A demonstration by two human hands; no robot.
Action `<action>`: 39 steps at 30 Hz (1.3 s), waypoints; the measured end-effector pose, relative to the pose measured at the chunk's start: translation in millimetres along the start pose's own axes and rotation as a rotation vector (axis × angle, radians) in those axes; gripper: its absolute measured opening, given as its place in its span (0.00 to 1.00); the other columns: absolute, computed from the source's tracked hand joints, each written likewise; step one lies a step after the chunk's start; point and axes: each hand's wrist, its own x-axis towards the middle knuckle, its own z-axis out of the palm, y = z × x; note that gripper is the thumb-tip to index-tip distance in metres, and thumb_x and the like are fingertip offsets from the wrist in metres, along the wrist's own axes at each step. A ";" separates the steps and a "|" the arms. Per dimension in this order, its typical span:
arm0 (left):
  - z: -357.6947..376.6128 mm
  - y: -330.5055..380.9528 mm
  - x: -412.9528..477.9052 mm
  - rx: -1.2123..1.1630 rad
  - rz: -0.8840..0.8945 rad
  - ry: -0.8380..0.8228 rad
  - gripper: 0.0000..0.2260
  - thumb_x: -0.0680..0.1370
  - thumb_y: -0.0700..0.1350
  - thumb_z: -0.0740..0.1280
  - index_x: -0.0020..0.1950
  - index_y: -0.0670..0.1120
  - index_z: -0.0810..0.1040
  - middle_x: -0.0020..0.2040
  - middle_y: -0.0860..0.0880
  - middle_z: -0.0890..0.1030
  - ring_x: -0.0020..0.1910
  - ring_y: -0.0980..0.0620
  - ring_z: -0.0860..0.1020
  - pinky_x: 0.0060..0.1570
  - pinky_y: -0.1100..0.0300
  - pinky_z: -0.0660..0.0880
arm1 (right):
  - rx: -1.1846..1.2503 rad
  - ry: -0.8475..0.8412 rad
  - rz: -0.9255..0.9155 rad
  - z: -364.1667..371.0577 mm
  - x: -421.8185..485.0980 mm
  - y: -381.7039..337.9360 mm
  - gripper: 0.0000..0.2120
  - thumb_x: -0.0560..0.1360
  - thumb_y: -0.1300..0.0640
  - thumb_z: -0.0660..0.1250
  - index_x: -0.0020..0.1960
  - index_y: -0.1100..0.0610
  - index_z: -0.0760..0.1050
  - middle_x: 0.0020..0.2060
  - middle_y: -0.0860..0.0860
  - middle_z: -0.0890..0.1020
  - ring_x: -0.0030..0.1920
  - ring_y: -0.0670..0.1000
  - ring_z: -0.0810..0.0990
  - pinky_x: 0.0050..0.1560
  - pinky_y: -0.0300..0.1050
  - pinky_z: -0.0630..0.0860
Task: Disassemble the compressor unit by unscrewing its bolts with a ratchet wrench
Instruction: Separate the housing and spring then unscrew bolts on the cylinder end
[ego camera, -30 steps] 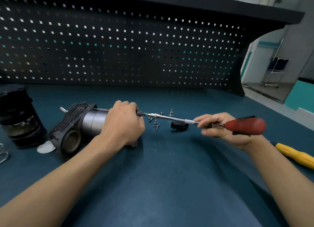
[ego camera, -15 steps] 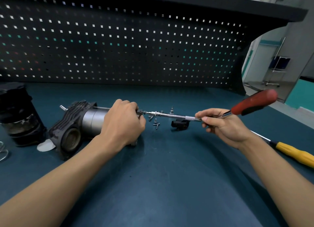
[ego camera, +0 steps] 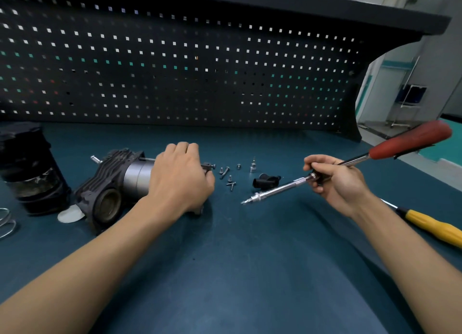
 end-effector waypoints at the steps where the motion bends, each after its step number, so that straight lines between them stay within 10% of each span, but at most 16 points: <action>1: -0.6 -0.5 0.8 0.050 -0.002 -0.018 0.20 0.76 0.55 0.64 0.62 0.43 0.74 0.59 0.44 0.78 0.59 0.42 0.73 0.56 0.50 0.69 | 0.007 0.016 0.011 0.2 0.1 -0.3 0.13 0.80 0.68 0.58 0.46 0.60 0.81 0.35 0.53 0.82 0.30 0.50 0.71 0.24 0.38 0.64; 12: 2.2 0.6 0.9 -0.093 -0.005 -0.003 0.11 0.76 0.52 0.64 0.43 0.44 0.75 0.43 0.47 0.78 0.49 0.45 0.71 0.43 0.52 0.71 | -0.089 0.218 0.113 19.6 -3.4 4.7 0.12 0.82 0.65 0.59 0.46 0.58 0.80 0.34 0.51 0.79 0.23 0.45 0.69 0.20 0.36 0.63; 31: 1.0 -3.0 -2.2 -0.220 0.020 -0.044 0.18 0.76 0.52 0.66 0.64 0.48 0.75 0.54 0.50 0.81 0.58 0.47 0.75 0.54 0.52 0.74 | -0.166 0.246 0.184 16.0 -4.6 1.4 0.11 0.80 0.64 0.60 0.45 0.59 0.80 0.32 0.51 0.79 0.23 0.45 0.68 0.19 0.37 0.62; 39: -20.8 -26.9 3.4 -0.179 0.329 -0.372 0.37 0.65 0.74 0.62 0.71 0.58 0.69 0.66 0.59 0.75 0.66 0.57 0.69 0.66 0.54 0.69 | -0.473 0.166 0.223 27.9 -12.6 7.8 0.16 0.82 0.53 0.63 0.39 0.59 0.75 0.28 0.52 0.73 0.19 0.46 0.66 0.17 0.36 0.59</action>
